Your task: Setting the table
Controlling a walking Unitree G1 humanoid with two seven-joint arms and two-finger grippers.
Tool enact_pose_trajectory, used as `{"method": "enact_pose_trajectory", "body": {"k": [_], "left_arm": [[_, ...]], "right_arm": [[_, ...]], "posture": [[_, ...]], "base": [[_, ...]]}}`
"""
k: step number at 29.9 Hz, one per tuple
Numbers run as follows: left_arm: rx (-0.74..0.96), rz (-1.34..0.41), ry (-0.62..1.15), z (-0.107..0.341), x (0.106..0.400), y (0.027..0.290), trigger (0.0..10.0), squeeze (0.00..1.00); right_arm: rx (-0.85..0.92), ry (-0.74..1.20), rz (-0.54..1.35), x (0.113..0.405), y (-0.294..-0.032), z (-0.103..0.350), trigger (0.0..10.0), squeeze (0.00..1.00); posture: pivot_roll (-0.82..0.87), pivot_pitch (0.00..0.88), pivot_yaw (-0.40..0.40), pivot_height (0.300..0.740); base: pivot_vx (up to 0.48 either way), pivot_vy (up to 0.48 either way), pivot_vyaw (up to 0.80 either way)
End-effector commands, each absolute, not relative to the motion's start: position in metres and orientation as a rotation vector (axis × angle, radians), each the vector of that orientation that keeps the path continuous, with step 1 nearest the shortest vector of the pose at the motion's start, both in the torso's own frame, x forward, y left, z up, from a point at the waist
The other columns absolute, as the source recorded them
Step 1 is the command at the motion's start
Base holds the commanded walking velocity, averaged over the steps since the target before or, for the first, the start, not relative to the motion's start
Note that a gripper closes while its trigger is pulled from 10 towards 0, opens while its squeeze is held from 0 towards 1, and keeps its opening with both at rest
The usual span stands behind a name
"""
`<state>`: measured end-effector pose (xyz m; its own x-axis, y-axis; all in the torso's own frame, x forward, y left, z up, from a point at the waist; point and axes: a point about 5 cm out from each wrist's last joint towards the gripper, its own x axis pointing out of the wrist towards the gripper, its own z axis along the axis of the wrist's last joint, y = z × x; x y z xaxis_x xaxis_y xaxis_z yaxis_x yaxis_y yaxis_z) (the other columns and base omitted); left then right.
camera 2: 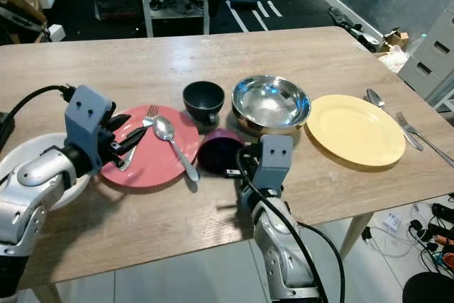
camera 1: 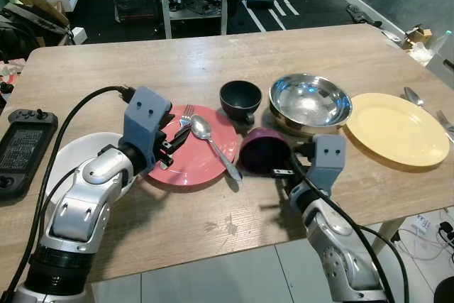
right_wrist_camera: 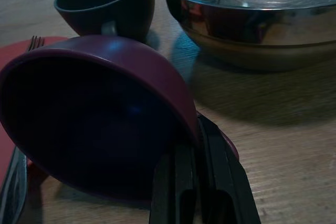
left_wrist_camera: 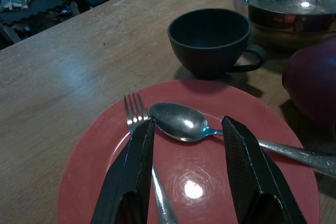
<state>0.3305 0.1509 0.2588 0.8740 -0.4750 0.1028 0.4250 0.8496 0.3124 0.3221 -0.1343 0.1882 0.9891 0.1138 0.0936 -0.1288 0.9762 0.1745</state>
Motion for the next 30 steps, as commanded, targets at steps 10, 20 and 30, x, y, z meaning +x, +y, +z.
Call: {"method": "enact_pose_trajectory", "body": {"k": [10, 20, 30], "left_arm": [[0.412, -0.545, -0.213, 0.258, 0.335, 0.135, 10.0, 0.00], [0.442, -0.724, -0.364, 0.274, 0.322, 0.089, 10.0, 1.00], [0.386, -0.729, -0.427, 0.287, 0.307, 0.087, 10.0, 0.70]], "right_arm": [[0.179, -0.179, 0.257, 0.308, -0.127, 0.223, 10.0, 0.00], [0.202, -0.210, 0.289, 0.300, -0.110, 0.232, 10.0, 0.00], [0.163, -0.217, 0.177, 0.305, -0.111, 0.233, 10.0, 0.00]], "posture": [[0.07, 0.224, 0.069, 0.740], [0.06, 0.222, 0.086, 0.740], [0.08, 0.215, 0.087, 0.740]], "base": [[0.000, 0.000, 0.00], [0.000, 0.000, 0.00], [0.000, 0.000, 0.00]]}}
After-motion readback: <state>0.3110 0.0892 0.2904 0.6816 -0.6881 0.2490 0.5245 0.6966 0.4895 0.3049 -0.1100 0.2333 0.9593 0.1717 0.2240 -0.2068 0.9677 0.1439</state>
